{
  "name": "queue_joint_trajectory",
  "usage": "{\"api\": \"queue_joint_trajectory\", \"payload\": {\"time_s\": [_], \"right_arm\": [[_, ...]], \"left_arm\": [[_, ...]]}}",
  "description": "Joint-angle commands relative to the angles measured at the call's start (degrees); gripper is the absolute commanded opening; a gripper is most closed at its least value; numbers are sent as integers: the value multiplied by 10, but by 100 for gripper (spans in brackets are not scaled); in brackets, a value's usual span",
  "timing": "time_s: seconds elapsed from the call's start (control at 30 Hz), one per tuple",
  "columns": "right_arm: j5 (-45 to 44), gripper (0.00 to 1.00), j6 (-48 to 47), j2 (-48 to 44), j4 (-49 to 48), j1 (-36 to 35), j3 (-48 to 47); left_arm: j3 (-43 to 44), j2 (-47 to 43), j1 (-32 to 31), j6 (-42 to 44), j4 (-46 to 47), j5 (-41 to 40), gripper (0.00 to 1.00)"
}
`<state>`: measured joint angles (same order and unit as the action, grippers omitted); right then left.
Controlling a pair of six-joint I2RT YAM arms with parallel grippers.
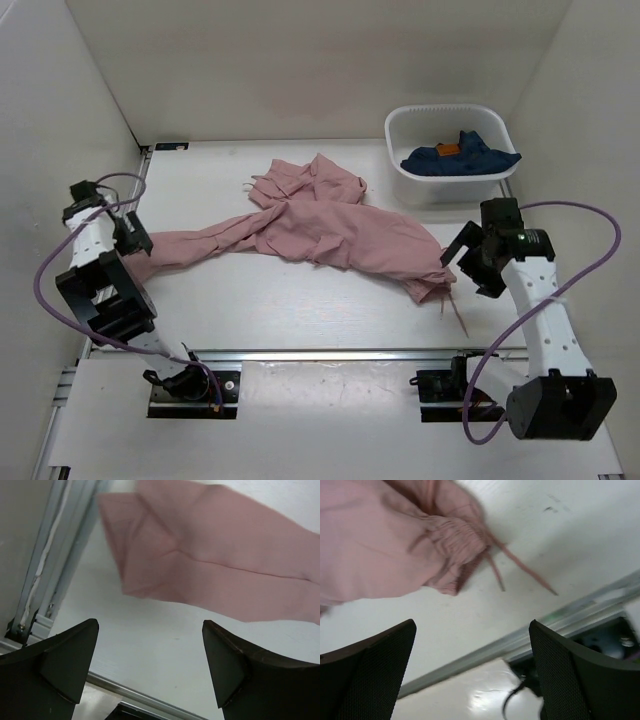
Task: Fold and stack the trousers
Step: Flatten the trousers out
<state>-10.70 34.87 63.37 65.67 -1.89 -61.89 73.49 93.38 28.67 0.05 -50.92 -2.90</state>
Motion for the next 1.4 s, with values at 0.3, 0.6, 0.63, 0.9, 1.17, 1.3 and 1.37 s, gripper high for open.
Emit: {"api": "queue_joint_trajectory", "payload": {"time_s": [0.3,0.6,0.63,0.9,1.17,1.3,1.37], "right_arm": [[63,88,288,15,-317,0,130],[45,79,293,126,-312,6,107],[45,76,293,127,-312,6,113],[31,11,247,150,-303,11,66],[-64,0,93,107,-158,11,-132],[-85,0,49,62,-106,11,-196],[-91,0,38,51,-88,11,-196]], "left_arm": [[-74,-19,98,-1,52,14,98],[-84,57,98,-1,109,90,99],[-89,66,93,-1,117,90,99],[-86,91,74,-1,128,170,34],[6,5,117,-1,-5,149,14],[99,-44,153,-1,-67,112,14],[113,-44,153,-1,-79,88,14]]}}
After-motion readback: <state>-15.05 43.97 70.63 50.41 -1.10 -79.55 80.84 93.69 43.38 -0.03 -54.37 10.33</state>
